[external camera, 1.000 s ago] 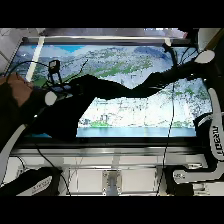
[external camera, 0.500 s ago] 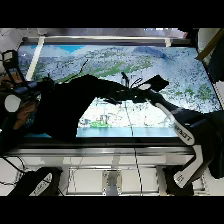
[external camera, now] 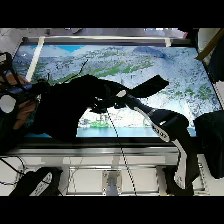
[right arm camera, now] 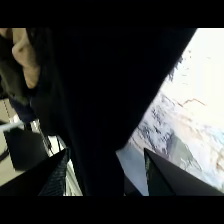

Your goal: Fold the clothes and pants, and hang the long-sleeved shirts on hangers.

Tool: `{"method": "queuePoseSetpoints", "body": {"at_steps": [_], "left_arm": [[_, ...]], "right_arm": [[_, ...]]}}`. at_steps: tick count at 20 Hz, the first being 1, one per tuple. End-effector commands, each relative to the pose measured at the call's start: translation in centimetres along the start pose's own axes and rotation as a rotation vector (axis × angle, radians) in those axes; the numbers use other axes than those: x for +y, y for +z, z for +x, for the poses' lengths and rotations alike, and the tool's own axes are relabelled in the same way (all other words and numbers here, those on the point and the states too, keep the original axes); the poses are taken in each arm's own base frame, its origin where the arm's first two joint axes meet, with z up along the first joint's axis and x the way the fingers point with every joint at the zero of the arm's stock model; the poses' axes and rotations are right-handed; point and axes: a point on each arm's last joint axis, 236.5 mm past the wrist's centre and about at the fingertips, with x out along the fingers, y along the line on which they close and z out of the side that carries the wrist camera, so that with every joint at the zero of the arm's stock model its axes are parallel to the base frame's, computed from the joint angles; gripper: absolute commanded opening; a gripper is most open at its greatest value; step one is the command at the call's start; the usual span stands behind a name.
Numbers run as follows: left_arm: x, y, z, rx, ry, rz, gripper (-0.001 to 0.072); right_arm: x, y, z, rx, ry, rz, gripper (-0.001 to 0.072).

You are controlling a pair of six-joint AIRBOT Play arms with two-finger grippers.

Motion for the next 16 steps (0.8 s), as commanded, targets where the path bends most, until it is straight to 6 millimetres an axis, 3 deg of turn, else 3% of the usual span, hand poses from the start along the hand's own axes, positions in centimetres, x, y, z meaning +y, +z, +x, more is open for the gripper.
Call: {"method": "queuePoseSetpoints", "body": {"at_steps": [1,6,9,11,13,14,16], "left_arm": [[0.2,-0.5,0.0,0.02,0.007,-0.001,0.0588],[0.3,-0.8,0.0,0.036,0.01,-0.001,0.0587],[0.3,-0.8,0.0,0.036,0.01,-0.001,0.0588],[0.3,-0.9,0.0,0.036,0.01,-0.001,0.0588],[0.3,-0.8,0.0,0.036,0.01,-0.001,0.0588],[0.3,-0.8,0.0,0.036,0.01,-0.001,0.0588],[0.3,-0.9,0.0,0.036,0.01,-0.001,0.0588]], "right_arm": [[-0.9,0.8,1.4,-0.021,-0.041,0.072,0.0501],[-1.7,2.5,2.5,-0.049,-0.042,0.129,0.0468],[-1.6,3.2,3.2,-0.048,-0.03,0.139,0.0336],[-1.8,3.4,3.3,-0.05,-0.032,0.163,0.0288],[-1.9,3.3,3.3,-0.049,-0.037,0.176,0.007],[-1.9,3.4,3.3,-0.055,-0.038,0.174,0.0007],[-1.9,4.1,3.3,-0.08,-0.038,0.173,0.0007]]}}
